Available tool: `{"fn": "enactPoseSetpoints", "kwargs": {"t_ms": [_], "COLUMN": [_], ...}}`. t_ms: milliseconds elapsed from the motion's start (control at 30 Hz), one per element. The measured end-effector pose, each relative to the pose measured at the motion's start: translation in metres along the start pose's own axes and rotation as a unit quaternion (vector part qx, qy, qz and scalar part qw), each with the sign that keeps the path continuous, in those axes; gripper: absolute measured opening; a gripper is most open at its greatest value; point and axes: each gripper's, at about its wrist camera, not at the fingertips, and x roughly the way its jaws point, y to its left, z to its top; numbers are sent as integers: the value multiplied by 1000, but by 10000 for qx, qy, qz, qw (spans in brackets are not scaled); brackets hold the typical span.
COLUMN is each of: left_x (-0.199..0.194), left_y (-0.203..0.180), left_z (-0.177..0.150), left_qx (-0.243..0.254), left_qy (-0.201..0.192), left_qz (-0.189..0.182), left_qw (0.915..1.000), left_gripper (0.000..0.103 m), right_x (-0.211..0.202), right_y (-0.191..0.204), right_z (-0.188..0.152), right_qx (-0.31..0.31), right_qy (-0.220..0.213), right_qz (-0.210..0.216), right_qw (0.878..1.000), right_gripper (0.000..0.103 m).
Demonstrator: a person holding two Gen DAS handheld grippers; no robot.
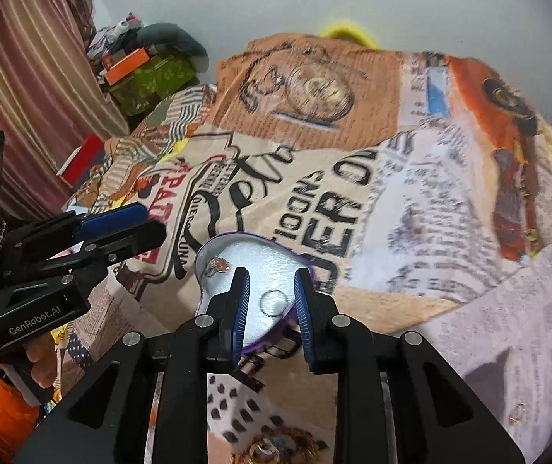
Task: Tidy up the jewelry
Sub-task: 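Open both tools to drop the ring and earring into the tin, then grasp a gold ring with the right tool while the left tool grasps a silver earring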
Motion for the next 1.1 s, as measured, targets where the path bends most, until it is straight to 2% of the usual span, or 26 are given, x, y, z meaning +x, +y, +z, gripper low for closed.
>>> {"fn": "enactPoseSetpoints", "kwargs": {"t_ms": [167,400,733,867,1100], "left_x": [-8,-11,1,9,30], "left_y": [-16,-41,-95,-112,-130], "left_z": [-1,-5,-13,-16,-25], "left_qx": [110,174,546,605,601], "left_qy": [13,127,380,460,661], "left_qz": [-29,-192,-444,-547,-646], "left_qw": [9999,9996,9968,9956,9939], "left_gripper": [38,38,38,38,38], "right_x": [-35,-78,-118,-117,-81], "right_y": [-6,-33,-97,-124,-154], "right_z": [-9,-25,-62,-79,-110], "right_qx": [-102,56,568,858,1135], "right_qy": [-279,-569,-585,-447,44], "right_qz": [-329,-754,-1322,-1480,-1433], "right_qw": [9990,9955,9879,9842,9831], "right_gripper": [31,32,32,32,32]}}
